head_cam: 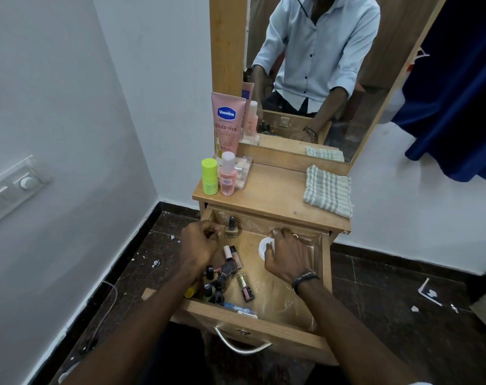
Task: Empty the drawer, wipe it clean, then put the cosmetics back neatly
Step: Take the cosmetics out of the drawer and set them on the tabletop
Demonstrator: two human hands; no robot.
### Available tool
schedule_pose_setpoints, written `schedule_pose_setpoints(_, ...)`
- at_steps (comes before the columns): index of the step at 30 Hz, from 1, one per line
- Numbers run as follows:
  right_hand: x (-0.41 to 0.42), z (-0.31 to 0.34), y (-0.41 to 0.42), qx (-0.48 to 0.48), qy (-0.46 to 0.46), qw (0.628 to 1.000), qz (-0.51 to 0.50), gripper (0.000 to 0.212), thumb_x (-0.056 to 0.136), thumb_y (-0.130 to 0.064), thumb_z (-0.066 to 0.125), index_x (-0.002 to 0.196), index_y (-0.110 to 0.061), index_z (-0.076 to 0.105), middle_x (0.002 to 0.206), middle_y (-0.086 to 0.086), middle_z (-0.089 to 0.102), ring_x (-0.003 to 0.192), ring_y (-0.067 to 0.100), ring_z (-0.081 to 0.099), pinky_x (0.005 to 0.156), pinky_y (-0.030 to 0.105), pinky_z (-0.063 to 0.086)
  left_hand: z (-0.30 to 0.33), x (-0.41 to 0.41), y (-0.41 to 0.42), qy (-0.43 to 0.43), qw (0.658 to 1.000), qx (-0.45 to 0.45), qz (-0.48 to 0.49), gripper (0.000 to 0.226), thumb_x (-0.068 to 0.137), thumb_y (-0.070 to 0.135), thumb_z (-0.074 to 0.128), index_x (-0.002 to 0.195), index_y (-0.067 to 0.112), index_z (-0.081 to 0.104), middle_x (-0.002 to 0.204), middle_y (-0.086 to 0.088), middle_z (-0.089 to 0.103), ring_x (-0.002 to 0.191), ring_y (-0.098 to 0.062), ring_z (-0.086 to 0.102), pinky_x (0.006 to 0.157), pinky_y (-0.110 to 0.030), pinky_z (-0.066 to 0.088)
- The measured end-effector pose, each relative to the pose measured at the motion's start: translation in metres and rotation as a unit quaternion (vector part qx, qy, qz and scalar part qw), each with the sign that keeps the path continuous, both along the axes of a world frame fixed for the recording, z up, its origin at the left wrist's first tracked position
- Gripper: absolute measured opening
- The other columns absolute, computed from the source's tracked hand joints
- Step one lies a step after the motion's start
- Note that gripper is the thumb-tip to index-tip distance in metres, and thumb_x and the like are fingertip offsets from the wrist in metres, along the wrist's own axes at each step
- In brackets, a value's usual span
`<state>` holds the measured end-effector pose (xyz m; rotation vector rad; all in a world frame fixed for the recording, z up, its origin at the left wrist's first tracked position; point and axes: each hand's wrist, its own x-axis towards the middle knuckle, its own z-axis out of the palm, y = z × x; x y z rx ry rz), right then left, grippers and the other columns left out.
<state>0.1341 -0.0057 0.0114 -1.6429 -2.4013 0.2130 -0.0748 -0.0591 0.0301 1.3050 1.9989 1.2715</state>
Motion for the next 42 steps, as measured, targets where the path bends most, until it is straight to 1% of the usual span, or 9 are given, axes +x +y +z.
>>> schedule_pose_setpoints(5, -0.009, -0.001, 0.0, -0.041, -0.059, 0.996, -0.058, 0.057, 0.09, -0.051, 0.055, 0.134, -0.015, 0.051, 0.131, 0.016, 0.052, 0.115, 0.036, 0.056, 0.09, 0.04, 0.05, -0.003, 0.002, 0.001, 0.023, 0.999, -0.022, -0.024, 0.018, 0.078, -0.002, 0.072, 0.088, 0.012, 0.077, 0.086, 0.002, 0.076, 0.078, -0.005, 0.069, 0.072, -0.013, 0.05)
schedule_pose_setpoints(9, -0.013, -0.005, 0.003, -0.074, -0.068, 0.995, -0.015, 0.069, 0.086, -0.064, 0.055, 0.135, -0.016, 0.05, 0.136, 0.014, 0.052, 0.119, 0.034, 0.056, 0.095, 0.043, 0.051, -0.003, -0.002, 0.0, 0.007, 0.998, -0.025, -0.051, 0.015, 0.081, 0.002, 0.073, 0.092, 0.011, 0.077, 0.089, 0.002, 0.076, 0.08, 0.0, 0.068, 0.071, -0.01, 0.052)
schedule_pose_setpoints(14, -0.011, -0.006, 0.004, -0.081, -0.051, 0.995, 0.032, 0.067, 0.087, -0.051, 0.064, 0.141, -0.015, 0.046, 0.141, 0.012, 0.051, 0.123, 0.032, 0.054, 0.096, 0.039, 0.051, -0.001, -0.006, -0.001, -0.016, 0.998, -0.03, -0.052, 0.014, 0.083, 0.005, 0.072, 0.095, 0.009, 0.077, 0.09, 0.002, 0.075, 0.081, 0.001, 0.067, 0.071, -0.015, 0.053)
schedule_pose_setpoints(17, -0.01, 0.001, -0.002, -0.025, 0.037, 0.994, 0.097, 0.065, 0.085, -0.051, 0.063, 0.137, -0.013, 0.052, 0.129, 0.007, 0.058, 0.112, 0.027, 0.059, 0.087, 0.034, 0.051, -0.003, -0.006, 0.001, -0.028, 0.998, -0.035, -0.05, 0.012, 0.084, 0.006, 0.071, 0.094, 0.01, 0.077, 0.09, 0.002, 0.075, 0.082, -0.003, 0.068, 0.077, -0.023, 0.056)
schedule_pose_setpoints(21, -0.013, 0.016, -0.013, 0.128, 0.172, 0.963, 0.165, 0.049, 0.081, -0.043, 0.054, 0.111, -0.007, 0.068, 0.097, 0.004, 0.068, 0.072, 0.021, 0.062, 0.057, 0.023, 0.044, -0.005, -0.004, 0.003, -0.031, 0.999, -0.026, -0.035, 0.01, 0.085, 0.007, 0.07, 0.09, 0.011, 0.078, 0.086, 0.002, 0.076, 0.079, -0.007, 0.069, 0.076, -0.027, 0.057)
schedule_pose_setpoints(28, -0.034, 0.053, 0.011, 0.232, 0.25, 0.931, 0.13, 0.043, 0.083, -0.039, 0.055, 0.1, 0.0, 0.065, 0.09, 0.012, 0.065, 0.076, 0.024, 0.059, 0.059, 0.027, 0.048, -0.007, -0.006, 0.003, -0.079, 0.996, -0.02, -0.023, 0.007, 0.084, 0.009, 0.072, 0.084, 0.012, 0.077, 0.079, 0.003, 0.075, 0.075, -0.01, 0.071, 0.074, -0.034, 0.059)
schedule_pose_setpoints(33, -0.046, 0.082, 0.057, 0.123, 0.235, 0.964, -0.034, 0.054, 0.087, -0.045, 0.066, 0.123, -0.006, 0.057, 0.118, 0.011, 0.062, 0.107, 0.027, 0.057, 0.082, 0.031, 0.045, -0.009, -0.01, -0.001, -0.115, 0.992, -0.035, -0.045, 0.007, 0.086, 0.01, 0.07, 0.083, 0.013, 0.076, 0.08, 0.001, 0.075, 0.078, -0.017, 0.071, 0.076, -0.043, 0.059)
schedule_pose_setpoints(38, -0.059, 0.096, 0.094, 0.022, 0.218, 0.973, -0.07, 0.06, 0.09, -0.038, 0.067, 0.136, -0.004, 0.048, 0.133, 0.016, 0.05, 0.122, 0.031, 0.05, 0.097, 0.035, 0.041, -0.009, -0.012, -0.003, -0.12, 0.991, -0.032, -0.041, 0.01, 0.086, 0.008, 0.069, 0.08, 0.013, 0.076, 0.076, 0.001, 0.075, 0.075, -0.016, 0.071, 0.075, -0.041, 0.059)
schedule_pose_setpoints(42, -0.069, 0.094, 0.11, -0.006, 0.197, 0.977, -0.076, 0.052, 0.092, -0.033, 0.067, 0.132, -0.005, 0.051, 0.133, 0.016, 0.047, 0.122, 0.033, 0.048, 0.098, 0.036, 0.04, -0.013, -0.013, -0.004, -0.115, 0.992, -0.024, -0.052, 0.012, 0.084, 0.008, 0.07, 0.078, 0.015, 0.077, 0.074, 0.003, 0.075, 0.071, -0.014, 0.071, 0.069, -0.04, 0.058)
